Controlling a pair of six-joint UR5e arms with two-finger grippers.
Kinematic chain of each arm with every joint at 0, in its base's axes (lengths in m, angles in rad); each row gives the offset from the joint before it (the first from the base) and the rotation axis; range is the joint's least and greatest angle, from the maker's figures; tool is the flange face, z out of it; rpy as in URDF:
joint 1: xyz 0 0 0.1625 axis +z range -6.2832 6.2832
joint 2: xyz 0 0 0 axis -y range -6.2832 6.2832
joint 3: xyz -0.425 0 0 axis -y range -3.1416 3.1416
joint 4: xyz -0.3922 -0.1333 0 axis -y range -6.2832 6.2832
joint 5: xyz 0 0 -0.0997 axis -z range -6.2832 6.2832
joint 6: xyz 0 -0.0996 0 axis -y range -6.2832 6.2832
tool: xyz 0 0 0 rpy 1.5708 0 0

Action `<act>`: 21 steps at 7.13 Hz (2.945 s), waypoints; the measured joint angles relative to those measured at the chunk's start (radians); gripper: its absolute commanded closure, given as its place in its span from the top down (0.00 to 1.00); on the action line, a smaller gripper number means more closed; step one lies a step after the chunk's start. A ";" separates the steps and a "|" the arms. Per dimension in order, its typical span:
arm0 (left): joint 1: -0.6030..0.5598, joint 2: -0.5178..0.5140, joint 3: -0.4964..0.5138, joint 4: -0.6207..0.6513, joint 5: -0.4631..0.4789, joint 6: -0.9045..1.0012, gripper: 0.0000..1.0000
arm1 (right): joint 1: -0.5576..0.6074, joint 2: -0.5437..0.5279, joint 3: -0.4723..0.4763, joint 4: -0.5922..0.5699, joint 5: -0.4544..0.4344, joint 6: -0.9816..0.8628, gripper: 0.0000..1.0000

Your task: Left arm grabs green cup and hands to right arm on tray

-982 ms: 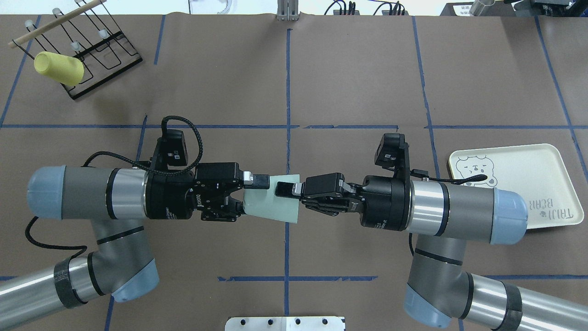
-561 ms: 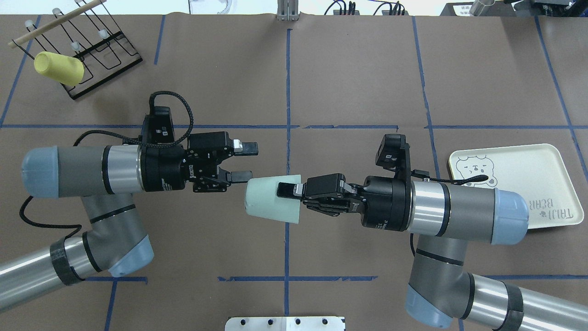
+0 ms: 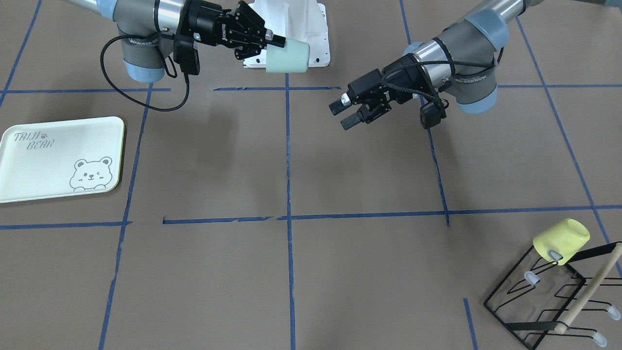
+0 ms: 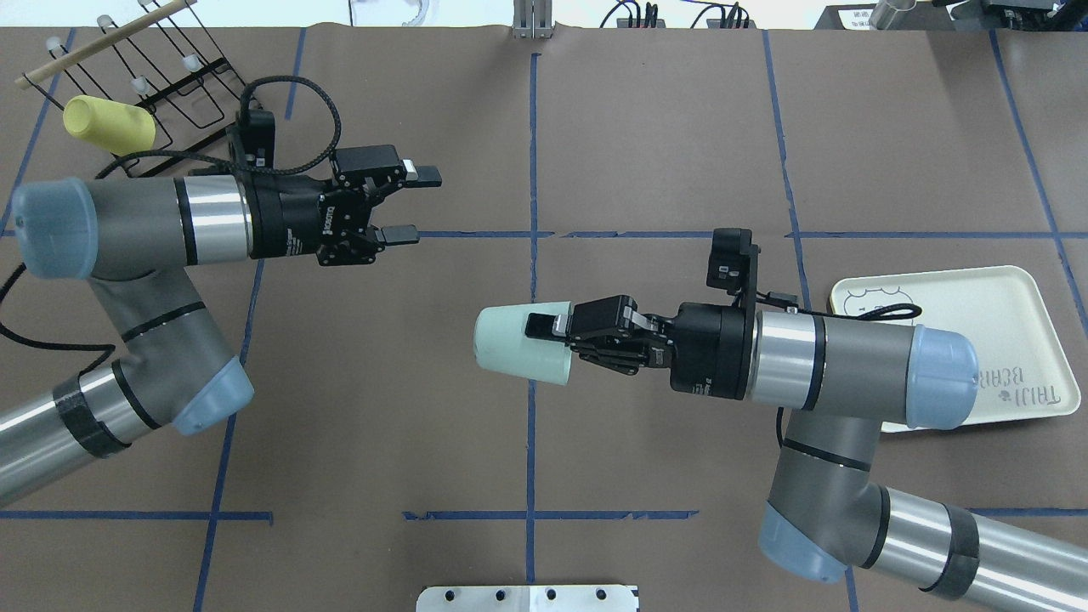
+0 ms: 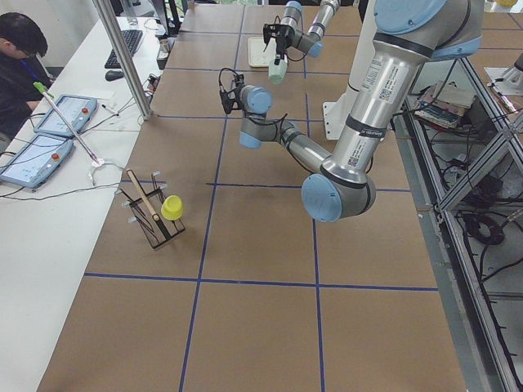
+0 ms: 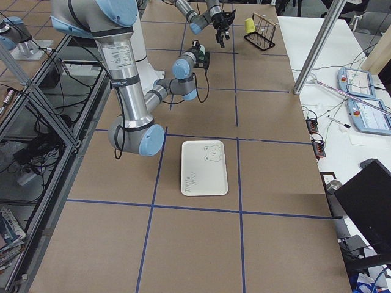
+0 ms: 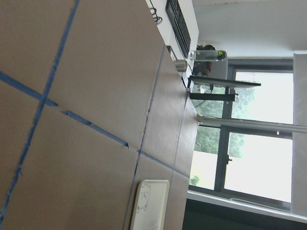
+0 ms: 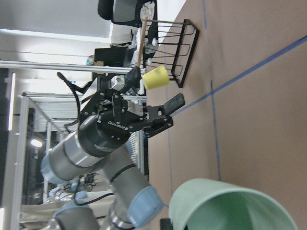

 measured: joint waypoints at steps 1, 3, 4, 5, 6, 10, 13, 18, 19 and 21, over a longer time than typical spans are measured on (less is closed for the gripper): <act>-0.054 0.002 -0.008 0.168 -0.077 0.133 1.00 | 0.065 0.000 0.004 -0.139 0.074 -0.038 0.00; -0.175 0.014 -0.052 0.476 -0.187 0.432 1.00 | 0.208 -0.002 0.016 -0.478 0.254 -0.206 0.00; -0.218 0.036 -0.109 0.658 -0.207 0.636 1.00 | 0.264 -0.003 0.042 -0.695 0.314 -0.346 0.00; -0.254 0.072 -0.187 0.869 -0.211 0.862 1.00 | 0.302 -0.004 0.091 -0.914 0.338 -0.492 0.00; -0.298 0.107 -0.263 1.088 -0.210 1.109 1.00 | 0.339 -0.007 0.166 -1.164 0.344 -0.652 0.00; -0.549 0.348 -0.340 1.427 -0.223 1.815 1.00 | 0.469 -0.257 0.357 -1.480 0.340 -1.184 0.00; -0.761 0.588 -0.339 1.401 -0.312 2.005 1.00 | 0.524 -0.463 0.301 -1.192 0.379 -1.225 0.00; -0.876 0.755 -0.345 1.331 -0.395 2.063 1.00 | 0.507 -0.505 0.204 -1.036 0.324 -1.115 0.00; -0.876 0.756 -0.347 1.330 -0.397 2.057 1.00 | 0.485 -0.505 0.162 -0.975 0.293 -1.083 0.10; -0.877 0.756 -0.351 1.330 -0.399 2.051 1.00 | 0.442 -0.500 0.098 -0.932 0.259 -1.064 1.00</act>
